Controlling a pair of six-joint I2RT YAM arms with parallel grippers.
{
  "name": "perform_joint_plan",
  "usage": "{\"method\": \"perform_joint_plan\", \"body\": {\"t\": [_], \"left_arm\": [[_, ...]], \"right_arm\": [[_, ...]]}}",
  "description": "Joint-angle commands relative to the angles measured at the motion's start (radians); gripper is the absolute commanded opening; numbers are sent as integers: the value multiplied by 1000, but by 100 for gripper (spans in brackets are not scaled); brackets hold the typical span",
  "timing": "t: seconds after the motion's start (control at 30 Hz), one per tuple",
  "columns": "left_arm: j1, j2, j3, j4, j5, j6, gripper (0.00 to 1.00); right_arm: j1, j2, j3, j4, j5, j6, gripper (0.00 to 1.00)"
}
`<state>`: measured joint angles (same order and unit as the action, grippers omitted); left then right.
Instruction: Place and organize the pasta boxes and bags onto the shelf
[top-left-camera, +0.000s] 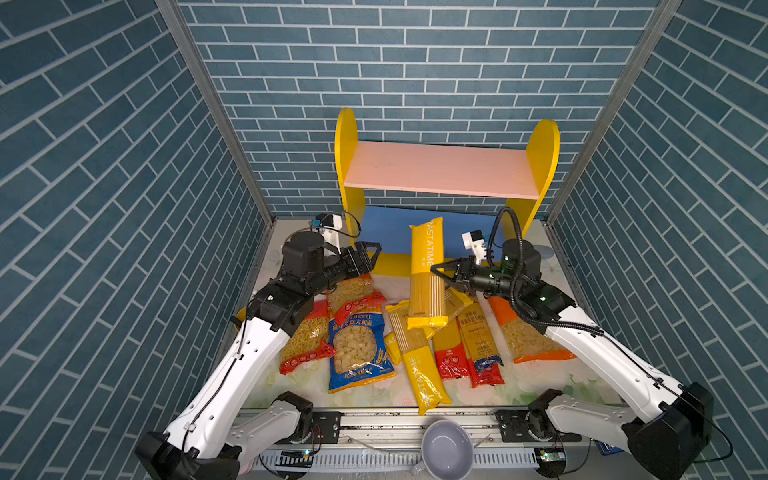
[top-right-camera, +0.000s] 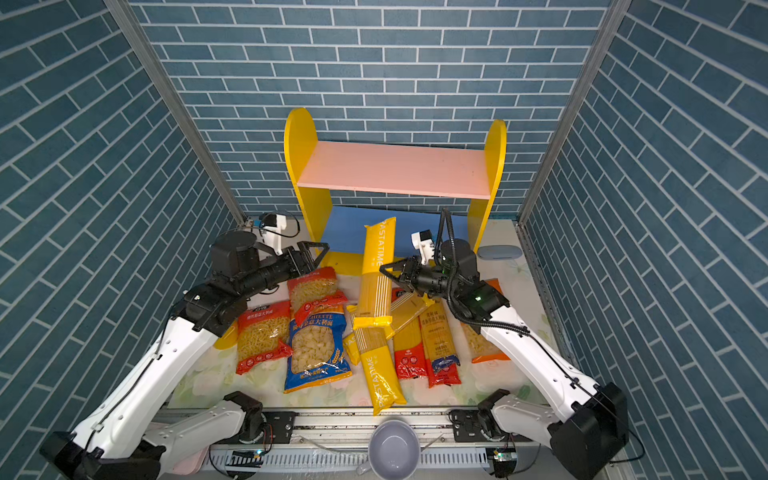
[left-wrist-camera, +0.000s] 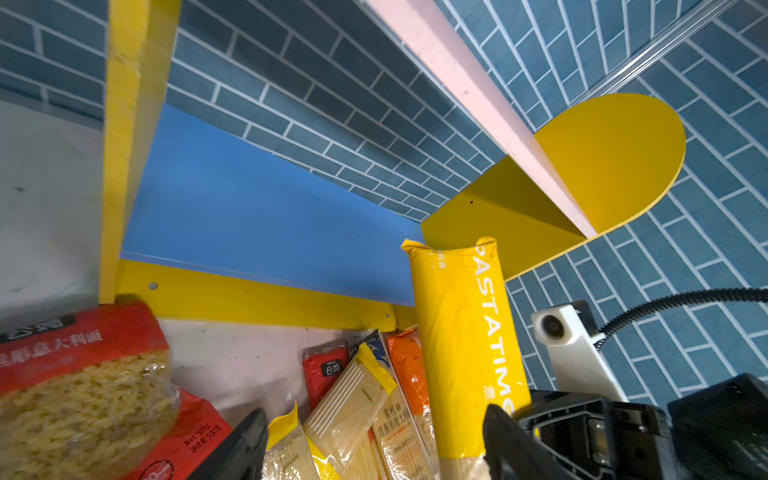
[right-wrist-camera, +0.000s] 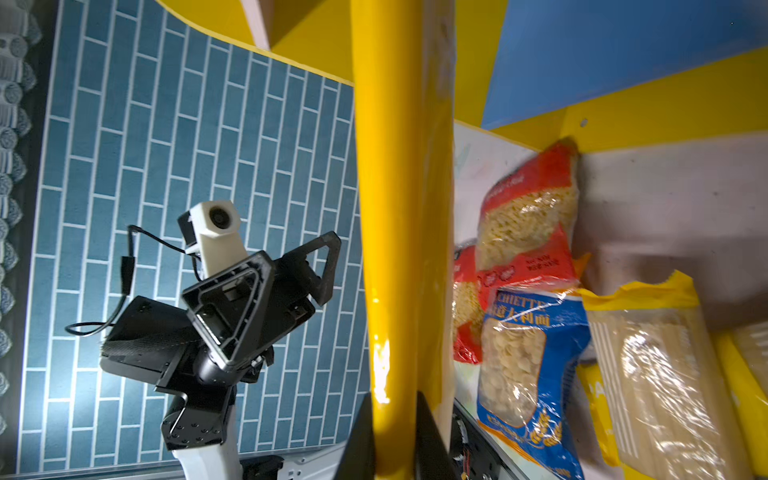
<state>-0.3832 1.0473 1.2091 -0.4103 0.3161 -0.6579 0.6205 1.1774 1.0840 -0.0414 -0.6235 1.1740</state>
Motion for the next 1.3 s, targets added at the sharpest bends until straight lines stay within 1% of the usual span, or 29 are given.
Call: {"method": "perform_joint_plan", "body": {"t": [0.0,0.17,0.27,0.3,0.33,0.43,0.53,0.6,0.67,0.77,0.83,0.93,1.0,1.17,1.27], "left_arm": [[58,10,82,-141,28,77,82],[113,31,184,-201,65,114,82],[146,48,227,-194,120,95,82],[163,54,233,-174,157,72,83],[192,60,232,-135,217,30,83],[260,67,184,71,371,-148,84],[265,86,154,262,419,-279,86],[265,101,112,406,432,-390,87],[260,121,100,474,428,-431,89],[212,148,107,504,398,-421,91],[178,178,132,468,390,-379,91],[178,201,129,481,384,-375,90],[178,225,162,470,380,-368,89],[175,291,200,509,375,-429,84],[167,327,216,560,369,-486,81]], "right_arm": [[16,56,218,80,24,23,0],[28,209,494,18,15,-15,0],[30,298,633,-4,11,-35,0],[30,321,658,-3,10,-35,0],[28,349,690,-3,6,-40,0],[28,426,789,-2,-8,-61,0],[27,498,878,5,-6,-68,0],[26,543,933,9,-5,-68,0],[20,590,999,7,-5,-70,0],[9,655,1099,2,-2,-62,0],[-1,699,1173,-5,-8,-49,0],[-6,759,1287,-56,12,-47,0],[-20,794,1340,-88,31,-34,0],[-54,852,1386,-84,85,51,0],[-56,883,1416,-123,107,71,0]]}}
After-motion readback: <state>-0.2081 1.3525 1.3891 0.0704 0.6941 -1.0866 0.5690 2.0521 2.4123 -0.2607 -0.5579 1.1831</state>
